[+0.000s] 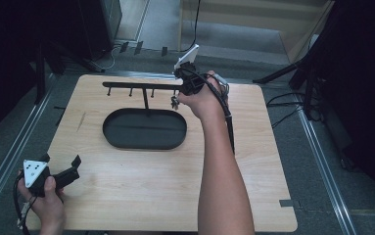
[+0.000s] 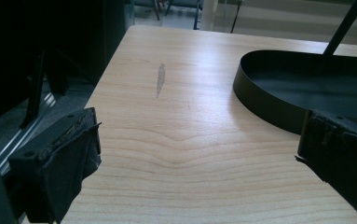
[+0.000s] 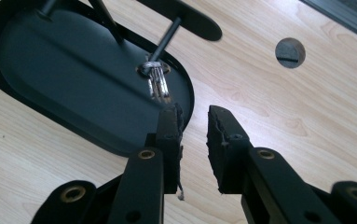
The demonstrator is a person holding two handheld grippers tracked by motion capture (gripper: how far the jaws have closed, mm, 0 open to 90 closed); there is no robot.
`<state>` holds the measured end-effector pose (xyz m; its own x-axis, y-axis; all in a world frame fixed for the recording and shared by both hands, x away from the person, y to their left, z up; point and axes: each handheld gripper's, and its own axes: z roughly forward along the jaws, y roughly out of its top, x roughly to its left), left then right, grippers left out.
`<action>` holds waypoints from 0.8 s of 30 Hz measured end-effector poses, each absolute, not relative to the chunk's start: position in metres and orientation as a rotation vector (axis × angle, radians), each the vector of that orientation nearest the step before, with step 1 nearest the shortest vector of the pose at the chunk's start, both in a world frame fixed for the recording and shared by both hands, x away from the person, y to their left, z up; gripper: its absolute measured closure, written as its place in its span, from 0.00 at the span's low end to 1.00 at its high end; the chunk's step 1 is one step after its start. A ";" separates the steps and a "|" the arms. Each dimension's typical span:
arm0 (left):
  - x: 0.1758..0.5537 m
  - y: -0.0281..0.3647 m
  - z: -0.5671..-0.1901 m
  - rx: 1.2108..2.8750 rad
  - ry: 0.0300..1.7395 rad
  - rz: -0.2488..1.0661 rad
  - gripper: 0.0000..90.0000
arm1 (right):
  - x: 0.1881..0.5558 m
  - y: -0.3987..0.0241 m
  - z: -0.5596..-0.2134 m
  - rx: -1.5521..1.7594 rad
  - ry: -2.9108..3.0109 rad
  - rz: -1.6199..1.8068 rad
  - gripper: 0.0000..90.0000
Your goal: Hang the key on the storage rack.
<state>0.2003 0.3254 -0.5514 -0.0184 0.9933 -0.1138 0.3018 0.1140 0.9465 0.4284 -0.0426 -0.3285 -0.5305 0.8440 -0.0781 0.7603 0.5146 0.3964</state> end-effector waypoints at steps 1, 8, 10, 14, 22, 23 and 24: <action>0.200 0.325 -0.551 1.341 1.485 0.963 0.00 | 0.428 -0.044 -0.329 1.363 2.494 0.456 0.83; 0.200 0.325 -0.551 1.343 1.485 0.962 0.00 | 0.428 -0.061 -0.340 1.410 2.495 0.442 0.82; 0.200 0.325 -0.551 1.343 1.485 0.962 0.00 | 0.428 -0.067 -0.344 1.428 2.496 0.440 0.81; 0.200 0.325 -0.551 1.343 1.485 0.962 0.00 | 0.428 -0.081 -0.352 1.465 2.488 0.445 0.81; 0.200 0.325 -0.551 1.342 1.485 0.963 0.00 | 0.428 -0.115 -0.371 1.569 2.474 0.426 0.76; 0.200 0.325 -0.551 1.342 1.485 0.963 0.00 | 0.428 -0.120 -0.374 1.595 2.468 0.418 0.75; 0.200 0.325 -0.551 1.343 1.485 0.964 0.00 | 0.428 -0.124 -0.377 1.612 2.467 0.416 0.74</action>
